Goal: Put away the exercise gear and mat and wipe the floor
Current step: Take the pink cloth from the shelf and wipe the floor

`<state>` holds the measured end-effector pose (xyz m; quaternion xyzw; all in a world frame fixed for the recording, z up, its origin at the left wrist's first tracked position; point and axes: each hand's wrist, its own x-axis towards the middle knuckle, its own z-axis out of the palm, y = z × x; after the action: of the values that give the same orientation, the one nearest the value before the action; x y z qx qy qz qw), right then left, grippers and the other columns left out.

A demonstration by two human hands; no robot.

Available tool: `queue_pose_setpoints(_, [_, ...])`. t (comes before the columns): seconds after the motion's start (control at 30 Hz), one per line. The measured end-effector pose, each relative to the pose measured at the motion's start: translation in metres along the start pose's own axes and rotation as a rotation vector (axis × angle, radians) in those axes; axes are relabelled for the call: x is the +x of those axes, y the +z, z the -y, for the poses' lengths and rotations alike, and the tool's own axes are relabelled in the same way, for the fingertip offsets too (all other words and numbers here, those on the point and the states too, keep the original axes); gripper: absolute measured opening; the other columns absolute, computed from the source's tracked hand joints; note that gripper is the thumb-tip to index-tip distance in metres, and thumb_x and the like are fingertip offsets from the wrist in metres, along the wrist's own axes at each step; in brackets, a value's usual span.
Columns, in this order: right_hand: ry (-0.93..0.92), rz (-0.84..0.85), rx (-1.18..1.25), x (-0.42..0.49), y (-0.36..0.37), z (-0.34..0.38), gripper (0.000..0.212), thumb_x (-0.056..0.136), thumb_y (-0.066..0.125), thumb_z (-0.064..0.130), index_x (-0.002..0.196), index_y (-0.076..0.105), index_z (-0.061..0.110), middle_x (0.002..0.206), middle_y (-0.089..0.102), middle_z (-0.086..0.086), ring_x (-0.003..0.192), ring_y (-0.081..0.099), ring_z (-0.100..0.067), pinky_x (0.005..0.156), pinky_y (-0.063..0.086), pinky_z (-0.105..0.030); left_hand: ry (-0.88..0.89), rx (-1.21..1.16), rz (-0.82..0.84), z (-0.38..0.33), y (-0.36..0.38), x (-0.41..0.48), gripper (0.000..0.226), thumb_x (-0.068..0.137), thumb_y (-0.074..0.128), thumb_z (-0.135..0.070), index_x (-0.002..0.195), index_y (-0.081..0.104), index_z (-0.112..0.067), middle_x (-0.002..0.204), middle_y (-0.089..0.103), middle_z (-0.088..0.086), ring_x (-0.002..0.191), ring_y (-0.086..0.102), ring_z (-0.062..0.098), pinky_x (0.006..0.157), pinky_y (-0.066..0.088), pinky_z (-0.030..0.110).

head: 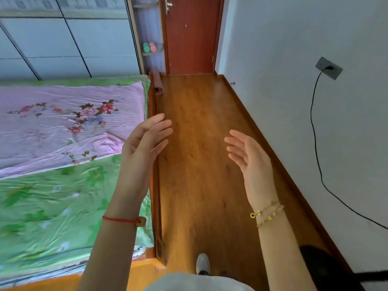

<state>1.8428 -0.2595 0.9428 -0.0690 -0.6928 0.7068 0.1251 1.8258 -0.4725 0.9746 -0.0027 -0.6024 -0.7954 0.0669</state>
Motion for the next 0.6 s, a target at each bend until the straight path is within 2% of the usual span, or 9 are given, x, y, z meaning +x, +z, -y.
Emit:
queue_pose_setpoints(0.23, [-0.047, 0.077, -0.123, 0.127, -0.02, -0.027, 0.028, 0.105, 0.042, 0.016, 0.124, 0.061, 0.024, 0.114, 0.068, 0.016, 0.111, 0.063, -0.005, 0.089, 0.053, -0.016, -0.034, 0.01, -0.067, 0.033, 0.046, 0.105, 0.032, 0.099, 0.055, -0.022, 0.128, 0.065, -0.015, 0.122, 0.073, 0.001, 0.117, 0.067, 0.015, 0.11, 0.046, 0.041])
queue_pose_setpoints(0.6, [-0.016, 0.087, -0.089, 0.337, 0.022, -0.056, 0.029, 0.106, 0.038, 0.024, 0.123, 0.062, 0.024, 0.113, 0.069, 0.014, 0.109, 0.064, -0.007, 0.091, 0.054, -0.02, -0.027, 0.027, -0.085, 0.074, 0.077, 0.316, 0.032, 0.101, 0.052, -0.02, 0.13, 0.064, -0.015, 0.123, 0.072, 0.001, 0.116, 0.067, 0.014, 0.109, 0.047, 0.04])
